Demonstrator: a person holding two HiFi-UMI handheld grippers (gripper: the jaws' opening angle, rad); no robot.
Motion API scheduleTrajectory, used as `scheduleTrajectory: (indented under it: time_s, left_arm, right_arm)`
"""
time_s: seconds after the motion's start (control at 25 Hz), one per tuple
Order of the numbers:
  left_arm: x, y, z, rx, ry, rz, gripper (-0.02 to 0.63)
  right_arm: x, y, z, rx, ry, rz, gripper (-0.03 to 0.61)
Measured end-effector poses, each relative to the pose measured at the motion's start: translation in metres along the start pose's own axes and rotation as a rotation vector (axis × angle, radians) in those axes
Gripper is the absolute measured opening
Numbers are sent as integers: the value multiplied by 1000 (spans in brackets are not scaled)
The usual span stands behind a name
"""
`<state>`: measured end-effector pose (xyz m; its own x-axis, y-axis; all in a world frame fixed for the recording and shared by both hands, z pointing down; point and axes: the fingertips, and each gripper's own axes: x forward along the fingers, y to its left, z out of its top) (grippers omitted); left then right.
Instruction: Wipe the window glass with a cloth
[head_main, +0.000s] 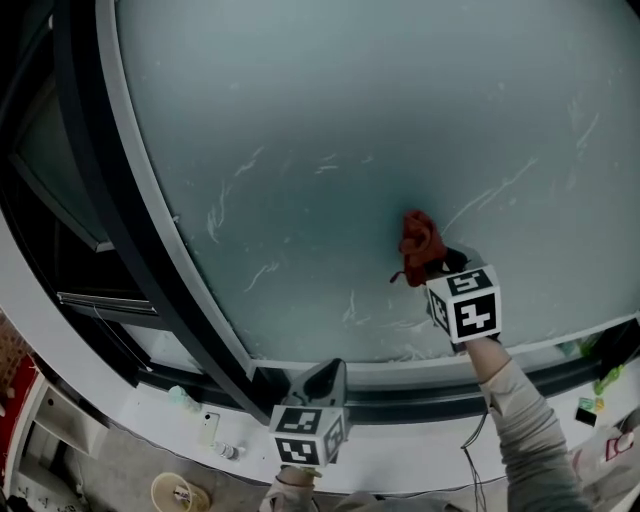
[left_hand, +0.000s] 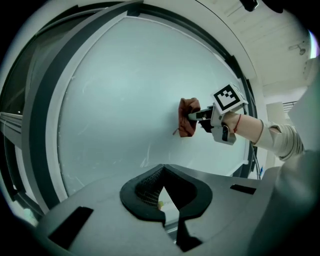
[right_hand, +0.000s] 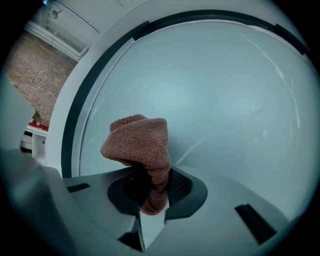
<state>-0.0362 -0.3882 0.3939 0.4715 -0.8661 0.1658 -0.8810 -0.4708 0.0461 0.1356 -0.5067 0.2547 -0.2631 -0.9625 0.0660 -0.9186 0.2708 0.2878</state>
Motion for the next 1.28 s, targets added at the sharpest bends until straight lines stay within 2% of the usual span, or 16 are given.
scheduleTrajectory:
  time_s: [0.44,0.72,1.04,1.28]
  left_arm:
    - [21,-35,4,13,-1,-95,5]
    - [29,-47,6,13,-1,-133,5]
    - [30,-45,7,8,-5,-126,5]
    - [29,-36,6,-4,-10,-101,5]
  right_arm:
    - [-34,-71,-29,28,54,-158,48]
    - [-47,-99,-44,47,83,-222,48]
    - [-53,-90,-46,65,69,-206,48]
    - [-58,-59,-51,100,41,-137,48]
